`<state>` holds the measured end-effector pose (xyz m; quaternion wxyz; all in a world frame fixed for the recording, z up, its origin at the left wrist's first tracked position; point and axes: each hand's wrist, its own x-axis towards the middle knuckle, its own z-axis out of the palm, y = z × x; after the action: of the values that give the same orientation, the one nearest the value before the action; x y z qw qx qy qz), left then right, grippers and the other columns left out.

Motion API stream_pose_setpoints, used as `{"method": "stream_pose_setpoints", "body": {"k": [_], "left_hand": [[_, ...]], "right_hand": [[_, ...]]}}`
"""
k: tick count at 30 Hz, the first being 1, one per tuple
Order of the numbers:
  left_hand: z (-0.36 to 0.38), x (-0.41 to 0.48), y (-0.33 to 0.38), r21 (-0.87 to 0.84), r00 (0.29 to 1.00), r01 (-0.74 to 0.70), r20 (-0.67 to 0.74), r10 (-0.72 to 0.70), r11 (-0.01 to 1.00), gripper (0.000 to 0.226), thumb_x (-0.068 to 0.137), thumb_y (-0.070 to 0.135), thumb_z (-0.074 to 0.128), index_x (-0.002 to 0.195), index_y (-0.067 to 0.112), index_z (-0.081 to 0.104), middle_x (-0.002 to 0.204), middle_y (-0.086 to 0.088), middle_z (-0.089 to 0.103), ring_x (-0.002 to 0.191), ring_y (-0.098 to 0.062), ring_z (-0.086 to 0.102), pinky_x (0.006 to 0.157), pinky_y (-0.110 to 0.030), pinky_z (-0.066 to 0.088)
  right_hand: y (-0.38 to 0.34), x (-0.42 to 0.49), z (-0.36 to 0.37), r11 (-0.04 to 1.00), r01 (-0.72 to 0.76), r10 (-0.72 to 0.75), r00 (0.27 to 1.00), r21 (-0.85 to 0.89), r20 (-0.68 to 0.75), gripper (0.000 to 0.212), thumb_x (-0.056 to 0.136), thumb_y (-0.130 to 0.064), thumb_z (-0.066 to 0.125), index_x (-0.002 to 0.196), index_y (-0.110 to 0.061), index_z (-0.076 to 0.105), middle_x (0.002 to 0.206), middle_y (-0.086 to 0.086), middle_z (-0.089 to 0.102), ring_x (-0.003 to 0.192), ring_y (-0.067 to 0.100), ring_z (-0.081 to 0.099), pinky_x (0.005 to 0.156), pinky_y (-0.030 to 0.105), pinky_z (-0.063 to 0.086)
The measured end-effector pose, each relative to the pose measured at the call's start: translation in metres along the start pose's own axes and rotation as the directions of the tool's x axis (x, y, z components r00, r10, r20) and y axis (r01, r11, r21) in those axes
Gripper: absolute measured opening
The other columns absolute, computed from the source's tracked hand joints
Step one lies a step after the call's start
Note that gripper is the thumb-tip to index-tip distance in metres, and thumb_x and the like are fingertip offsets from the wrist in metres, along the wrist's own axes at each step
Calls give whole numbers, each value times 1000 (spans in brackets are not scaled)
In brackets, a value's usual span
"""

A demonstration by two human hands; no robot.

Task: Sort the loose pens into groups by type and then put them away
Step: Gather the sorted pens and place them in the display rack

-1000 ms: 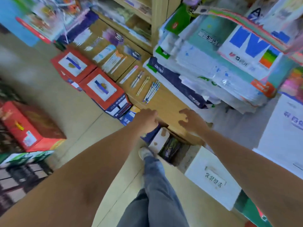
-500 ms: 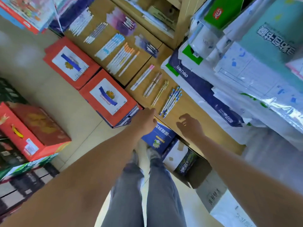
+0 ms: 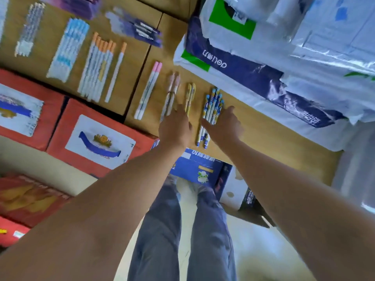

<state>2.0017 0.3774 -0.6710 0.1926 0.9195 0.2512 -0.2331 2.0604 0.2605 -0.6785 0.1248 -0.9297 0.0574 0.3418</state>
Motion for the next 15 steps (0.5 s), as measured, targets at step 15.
{"method": "stream_pose_setpoints", "body": {"k": [15], "left_hand": [[7,22,9,148,991,-132,39,128,980,34,87,29,61,109,4,52,98,-11,63,91,-30,64,61,-35,44]], "right_hand": [[6,13,2,984,98,-93,995,-148,44,45,87,-25,64,119,-7,39,107,12,62,101,35,60,66,34,37]]}}
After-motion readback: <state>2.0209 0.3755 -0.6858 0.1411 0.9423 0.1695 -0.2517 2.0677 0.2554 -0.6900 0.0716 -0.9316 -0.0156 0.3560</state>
